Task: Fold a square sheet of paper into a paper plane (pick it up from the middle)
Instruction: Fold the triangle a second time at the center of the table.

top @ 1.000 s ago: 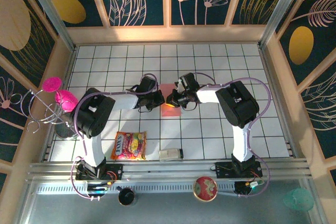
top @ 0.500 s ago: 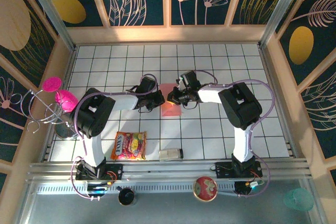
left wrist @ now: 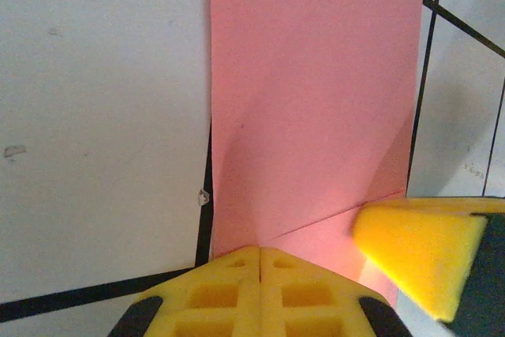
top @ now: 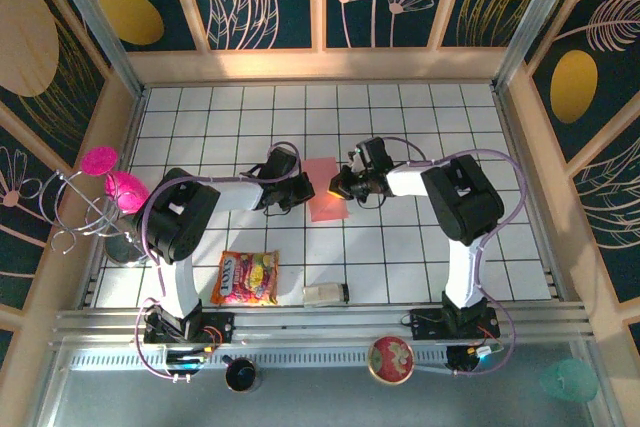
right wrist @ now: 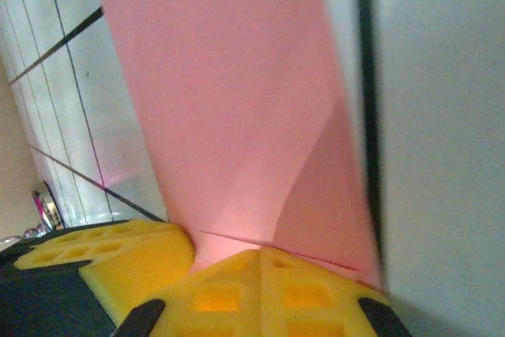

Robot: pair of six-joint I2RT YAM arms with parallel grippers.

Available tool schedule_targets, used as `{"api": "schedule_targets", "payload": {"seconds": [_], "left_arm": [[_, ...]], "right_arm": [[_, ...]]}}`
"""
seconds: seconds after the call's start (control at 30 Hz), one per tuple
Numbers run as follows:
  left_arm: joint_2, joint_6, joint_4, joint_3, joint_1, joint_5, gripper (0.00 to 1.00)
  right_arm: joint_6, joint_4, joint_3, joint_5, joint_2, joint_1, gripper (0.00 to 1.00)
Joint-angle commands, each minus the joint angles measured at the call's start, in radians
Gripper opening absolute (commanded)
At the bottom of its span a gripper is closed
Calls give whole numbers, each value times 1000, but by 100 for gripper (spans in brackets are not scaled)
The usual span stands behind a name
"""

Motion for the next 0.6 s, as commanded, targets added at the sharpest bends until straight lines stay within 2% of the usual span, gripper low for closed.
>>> {"api": "schedule_targets", "payload": {"seconds": [0.0,0.13,0.27,0.37,0.57], "left_arm": [[25,24,-119,-51,0,-54,0],[22,28,-114,-46,0,-48,0],[20,38,-114,-31,-1,-39,0],[20,44,-116,-22,-1,-35,0],[18,46,-112,-13,0,-29,0]], "right_arm": [[13,-35,-41,98,-32,-76,0],[8,-48,-44,122,-84,-126,0],[-22,-64,-33,144,-141,-127,0],[-55,-73,-11,118,-151,-84,0],[-59,-74,43,71,-77,28,0]]}}
